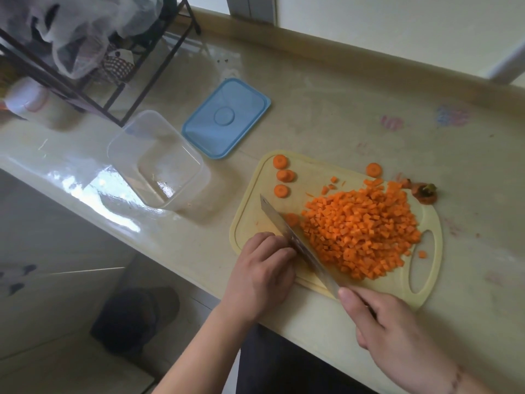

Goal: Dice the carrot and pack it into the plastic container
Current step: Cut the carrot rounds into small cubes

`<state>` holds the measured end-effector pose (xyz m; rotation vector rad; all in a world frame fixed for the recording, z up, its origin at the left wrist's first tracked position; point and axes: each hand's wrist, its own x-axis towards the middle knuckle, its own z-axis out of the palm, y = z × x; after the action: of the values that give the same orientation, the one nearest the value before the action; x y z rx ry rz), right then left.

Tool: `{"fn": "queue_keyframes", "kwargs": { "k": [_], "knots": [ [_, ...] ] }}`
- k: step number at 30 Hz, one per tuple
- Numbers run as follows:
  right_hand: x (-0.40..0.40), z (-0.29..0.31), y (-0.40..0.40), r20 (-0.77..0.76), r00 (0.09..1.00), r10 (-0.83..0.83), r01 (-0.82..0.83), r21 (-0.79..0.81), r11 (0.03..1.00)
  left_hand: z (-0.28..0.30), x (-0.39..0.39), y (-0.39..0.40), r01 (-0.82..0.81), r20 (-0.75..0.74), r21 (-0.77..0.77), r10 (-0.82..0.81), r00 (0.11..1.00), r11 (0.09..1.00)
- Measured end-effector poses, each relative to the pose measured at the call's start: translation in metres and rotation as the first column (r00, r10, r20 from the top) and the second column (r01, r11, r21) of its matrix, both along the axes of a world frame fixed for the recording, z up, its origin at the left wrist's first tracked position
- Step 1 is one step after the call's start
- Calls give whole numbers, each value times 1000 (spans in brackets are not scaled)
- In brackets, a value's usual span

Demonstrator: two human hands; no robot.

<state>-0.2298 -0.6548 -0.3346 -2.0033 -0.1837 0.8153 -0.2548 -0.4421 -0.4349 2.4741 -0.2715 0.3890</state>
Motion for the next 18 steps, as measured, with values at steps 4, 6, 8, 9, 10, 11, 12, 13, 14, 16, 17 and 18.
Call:
{"fn": "queue_keyframes", "kwargs": {
  "k": [4,6,8,9,10,11,12,13,14,16,17,18],
  "knots": [
    [-6,2,-7,-24,999,-28,28,6,1000,0,-1,2,-13,19,18,13,1000,1000],
    [-10,4,-11,-47,999,-12,11,-6,1000,-1,-2,3,-16,20,16,16,1000,1000],
    [-13,5,-15,-47,999,7,-7,-8,1000,-2,-3,3,-15,24,18,15,1000,1000],
    [-14,5,-16,-38,999,4,-4,-9,1000,-3,-4,3,-15,24,16,15,1000,1000],
    [-15,5,-15,-29,1000,-8,8,-21,1000,-3,-4,2,-17,22,10,17,1000,1000],
    [-16,4,-14,-26,1000,-10,9,-33,999,-3,-4,2,-21,21,1,21,1000,1000],
    [-15,3,-11,-20,1000,-4,3,-36,999,-3,-5,1,-26,18,-8,26,1000,1000],
    [-14,0,-8,5,1000,15,-15,-31,999,-4,-4,0,-30,15,-14,30,999,999],
    [-12,-2,-5,35,999,28,-27,-29,999,-4,-4,0,-33,12,-16,33,999,999],
    [-8,-3,0,39,999,31,-31,-22,999,-2,-6,0,-33,14,-8,33,999,999],
    [-7,-3,1,30,999,23,-23,-2,1000,-2,-6,1,-30,16,-3,30,999,1000],
    [-5,-1,0,14,1000,10,-10,13,1000,-1,-7,2,-25,17,0,25,1000,1000]
  ]
}}
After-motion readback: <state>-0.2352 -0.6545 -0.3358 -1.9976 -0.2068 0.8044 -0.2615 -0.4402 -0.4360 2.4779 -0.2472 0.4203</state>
